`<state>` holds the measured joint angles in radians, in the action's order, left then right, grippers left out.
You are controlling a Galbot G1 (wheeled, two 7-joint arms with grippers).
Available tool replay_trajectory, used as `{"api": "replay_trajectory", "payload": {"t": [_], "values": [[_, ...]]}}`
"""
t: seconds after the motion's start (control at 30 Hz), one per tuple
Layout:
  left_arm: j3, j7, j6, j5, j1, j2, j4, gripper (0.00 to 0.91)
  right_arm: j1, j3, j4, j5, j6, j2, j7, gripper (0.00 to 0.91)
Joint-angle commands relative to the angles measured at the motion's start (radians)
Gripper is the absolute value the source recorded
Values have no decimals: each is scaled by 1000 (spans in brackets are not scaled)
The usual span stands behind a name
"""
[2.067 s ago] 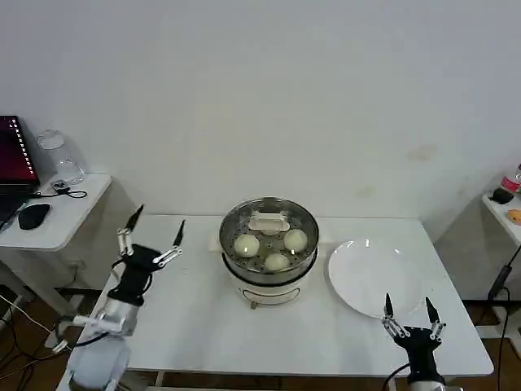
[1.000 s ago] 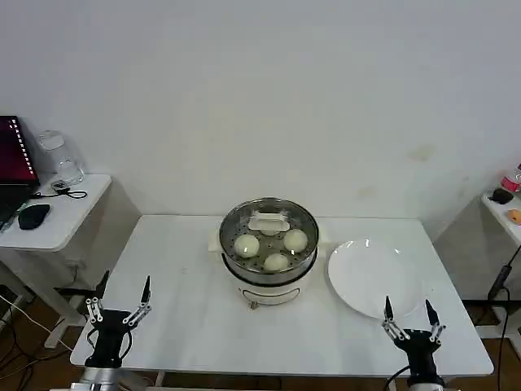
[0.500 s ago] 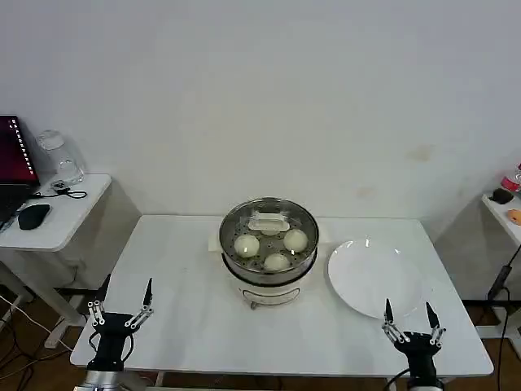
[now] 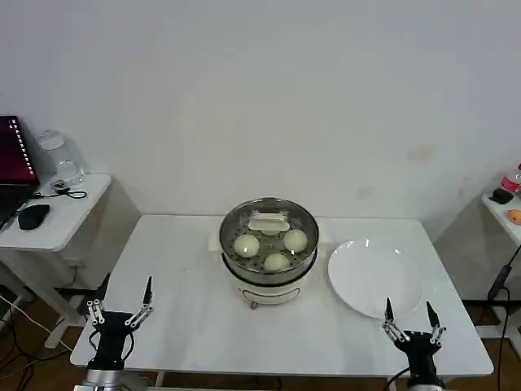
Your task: Take steamed baozi put them in steamer then cover it.
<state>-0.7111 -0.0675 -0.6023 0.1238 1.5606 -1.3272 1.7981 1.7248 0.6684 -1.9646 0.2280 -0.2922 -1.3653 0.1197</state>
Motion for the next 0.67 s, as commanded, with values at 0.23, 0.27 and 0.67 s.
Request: {"api": "replay_trajectory", "payload": {"t": [0.23, 0.27, 0.67], "values": [[-4, -7, 14, -17, 12, 3, -4, 907, -16, -5, 22, -7, 5, -3, -1, 907], [-2, -9, 14, -20, 12, 3, -4, 907, -17, -6, 21, -5, 7, -2, -2, 907], [11, -7, 14, -55, 11, -8, 1, 907, -18, 0, 22, 7, 10, 6, -4, 907]]}}
